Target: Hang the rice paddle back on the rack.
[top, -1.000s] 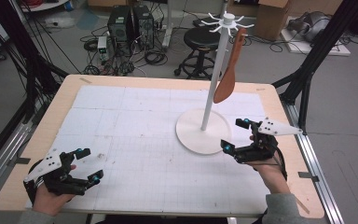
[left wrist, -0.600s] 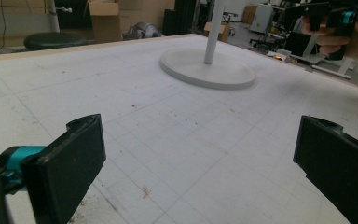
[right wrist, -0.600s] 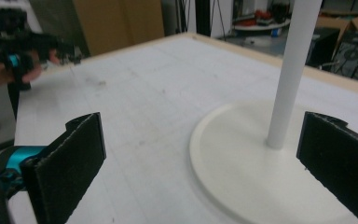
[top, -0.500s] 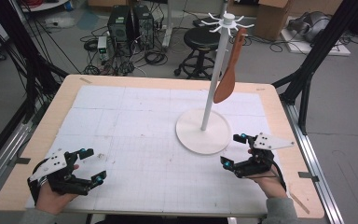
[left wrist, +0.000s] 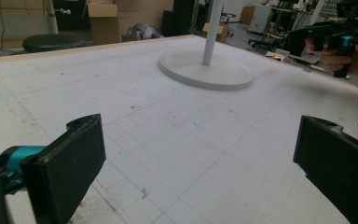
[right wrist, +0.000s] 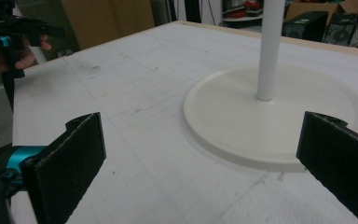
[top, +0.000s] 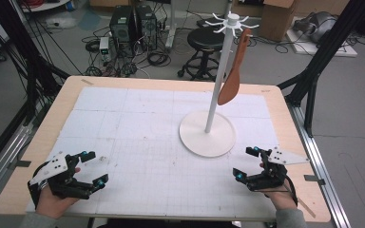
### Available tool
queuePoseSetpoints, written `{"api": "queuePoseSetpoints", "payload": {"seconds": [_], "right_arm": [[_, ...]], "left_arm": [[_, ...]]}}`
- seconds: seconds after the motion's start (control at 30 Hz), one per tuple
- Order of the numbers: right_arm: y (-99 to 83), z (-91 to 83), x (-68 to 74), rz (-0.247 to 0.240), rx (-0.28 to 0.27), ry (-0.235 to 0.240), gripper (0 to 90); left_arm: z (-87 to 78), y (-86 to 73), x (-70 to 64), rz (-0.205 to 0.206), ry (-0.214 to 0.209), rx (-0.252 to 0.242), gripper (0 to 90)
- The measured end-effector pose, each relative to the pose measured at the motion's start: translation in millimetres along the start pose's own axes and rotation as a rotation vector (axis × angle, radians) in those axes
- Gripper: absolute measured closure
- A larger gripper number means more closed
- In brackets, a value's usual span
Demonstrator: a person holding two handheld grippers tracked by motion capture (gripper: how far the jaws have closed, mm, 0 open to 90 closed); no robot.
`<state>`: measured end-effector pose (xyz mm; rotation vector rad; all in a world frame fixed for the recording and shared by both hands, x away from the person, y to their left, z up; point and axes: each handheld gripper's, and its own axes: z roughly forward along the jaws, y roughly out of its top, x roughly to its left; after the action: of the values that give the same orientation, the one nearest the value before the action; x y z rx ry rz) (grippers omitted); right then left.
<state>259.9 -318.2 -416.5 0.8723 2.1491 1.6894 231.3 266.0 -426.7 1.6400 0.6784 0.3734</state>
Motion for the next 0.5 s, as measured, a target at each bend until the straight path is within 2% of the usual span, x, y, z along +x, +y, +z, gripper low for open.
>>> {"api": "queuePoseSetpoints", "payload": {"seconds": [0.17,0.4,0.5], "right_arm": [[-10.2,-10.4,0.2,0.018,-0.004,-0.023,0.0],[-10.1,-13.3,4.4,-0.002,-0.028,-0.013,0.0],[-10.4,-11.7,4.4,-0.002,-0.019,-0.005,0.0]], "left_arm": [[0.4,-0.6,0.1,0.009,0.007,0.007,2.6],[-1.1,0.3,1.1,-0.003,0.005,-0.006,2.6],[-1.4,0.5,1.3,-0.004,0.005,-0.006,2.6]]}}
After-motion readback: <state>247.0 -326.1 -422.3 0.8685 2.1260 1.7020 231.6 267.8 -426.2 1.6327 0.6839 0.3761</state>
